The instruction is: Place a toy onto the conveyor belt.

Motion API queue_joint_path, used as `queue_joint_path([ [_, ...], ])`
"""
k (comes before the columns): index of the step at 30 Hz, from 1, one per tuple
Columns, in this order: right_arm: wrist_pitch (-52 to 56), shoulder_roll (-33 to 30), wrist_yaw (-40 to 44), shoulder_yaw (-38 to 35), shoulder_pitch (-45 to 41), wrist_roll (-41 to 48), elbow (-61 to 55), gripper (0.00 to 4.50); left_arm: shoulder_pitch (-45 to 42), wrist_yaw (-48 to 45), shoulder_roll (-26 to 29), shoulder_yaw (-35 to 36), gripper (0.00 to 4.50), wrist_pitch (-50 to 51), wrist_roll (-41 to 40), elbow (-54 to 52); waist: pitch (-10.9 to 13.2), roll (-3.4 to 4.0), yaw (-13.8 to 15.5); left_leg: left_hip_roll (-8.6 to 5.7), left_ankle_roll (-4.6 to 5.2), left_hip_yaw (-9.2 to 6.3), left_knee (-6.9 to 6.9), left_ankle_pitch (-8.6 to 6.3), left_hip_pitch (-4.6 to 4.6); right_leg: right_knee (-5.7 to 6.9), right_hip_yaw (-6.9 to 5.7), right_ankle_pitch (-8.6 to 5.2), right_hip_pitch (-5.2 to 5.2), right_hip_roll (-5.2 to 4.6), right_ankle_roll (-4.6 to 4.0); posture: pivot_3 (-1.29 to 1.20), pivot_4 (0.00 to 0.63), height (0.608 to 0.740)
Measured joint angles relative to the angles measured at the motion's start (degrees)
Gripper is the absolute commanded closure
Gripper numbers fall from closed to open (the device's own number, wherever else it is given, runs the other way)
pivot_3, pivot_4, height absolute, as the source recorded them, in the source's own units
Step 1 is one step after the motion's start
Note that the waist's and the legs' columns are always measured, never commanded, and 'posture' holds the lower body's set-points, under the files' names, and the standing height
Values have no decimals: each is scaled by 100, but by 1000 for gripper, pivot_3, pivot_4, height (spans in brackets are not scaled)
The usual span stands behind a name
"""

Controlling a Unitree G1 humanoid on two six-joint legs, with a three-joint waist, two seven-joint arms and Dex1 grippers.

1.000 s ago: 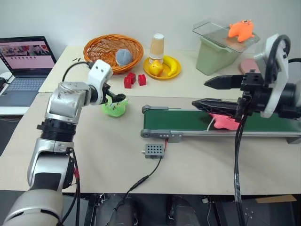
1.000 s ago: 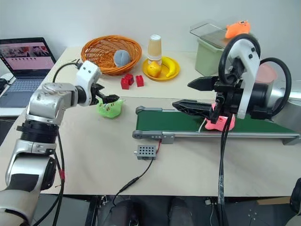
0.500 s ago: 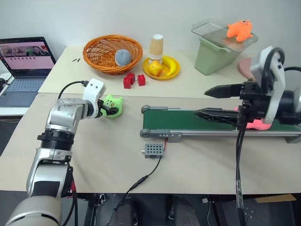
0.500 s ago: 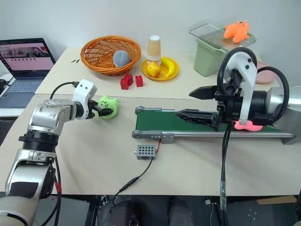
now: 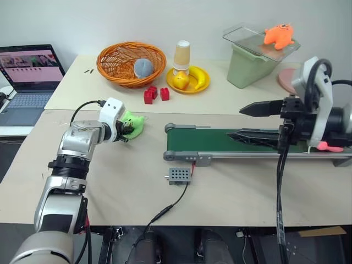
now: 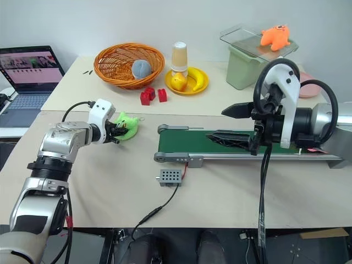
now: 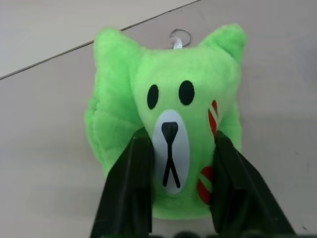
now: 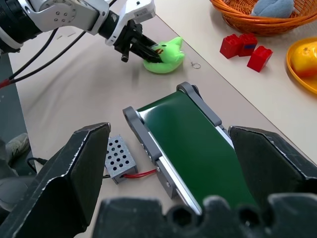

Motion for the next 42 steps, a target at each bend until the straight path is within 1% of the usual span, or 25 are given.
queue_joint_path([
  [2,0,0,-1,0,0,0,0,0,-1,-70,59,-70,3598,-14,17,-34,0,0,0,0,0,0,0,0,-1,0,-1,0,0,0,0,0,150,734],
  [5,0,-2,4,0,-1,-5,4,0,-54,-370,316,-278,3598,16,56,-112,0,0,-13,0,0,2,0,0,-3,0,0,0,-2,0,0,0,150,734],
  [9,0,-18,28,-2,14,-80,16,0,-535,-716,743,-448,3598,15,156,-74,2,-2,-5,0,0,1,-1,0,-11,1,-5,1,-6,1,-1,0,150,734],
  [13,0,-17,32,-5,38,-119,46,0,-969,-1136,826,-482,3598,-93,127,-279,2,-3,51,-3,3,0,1,-2,-18,-2,-7,2,-6,0,1,0,150,734],
  [18,-1,41,24,4,37,-130,52,0,-1306,-2072,568,-888,3598,-237,-158,-1001,2,-3,86,-5,7,3,8,-4,-23,-4,-6,3,-6,0,3,0,150,734],
  [21,0,109,-37,6,29,-146,46,0,-1414,-2462,453,-1181,3598,-607,-158,-1169,2,-3,62,-10,7,6,8,-4,-17,-2,-5,2,-6,2,3,0,150,734],
  [23,0,149,-161,1,16,-88,18,0,-1554,-2655,257,-1328,3598,-809,-157,-1178,2,-3,49,-10,7,6,8,-4,-16,-2,-3,2,-6,2,3,0,150,734],
  [27,56,152,-342,-48,37,48,-129,0,-1728,-2888,-54,-1485,3598,-1090,-158,-1112,2,-3,40,-10,8,5,7,-4,-18,-2,-3,2,-6,2,3,0,150,734],
  [32,163,150,-628,-269,119,303,-279,0,-1748,-3188,-334,-1722,3598,-1269,-155,-1058,2,-3,33,-7,9,3,8,-5,-17,-2,-2,3,-6,2,4,0,150,734],
  [35,204,143,-803,-401,250,480,-367,0,-1667,-3354,-395,-1916,3598,-1463,-100,-1084,2,-3,32,-6,11,2,8,-6,-17,-3,-1,3,-6,2,4,0,150,734],
  [39,227,80,-1061,-528,360,704,-465,0,-1436,-3434,-419,-2229,3598,-1865,171,-1034,2,-3,30,-6,13,2,8,-7,-16,-5,2,3,-6,1,3,0,150,734],
  [42,227,24,-1158,-629,377,828,-492,0,-1372,-3435,-424,-2291,3598,-2026,276,-964,2,-3,31,-3,17,1,8,-9,-16,-7,3,3,-6,1,3,0,150,734],
])
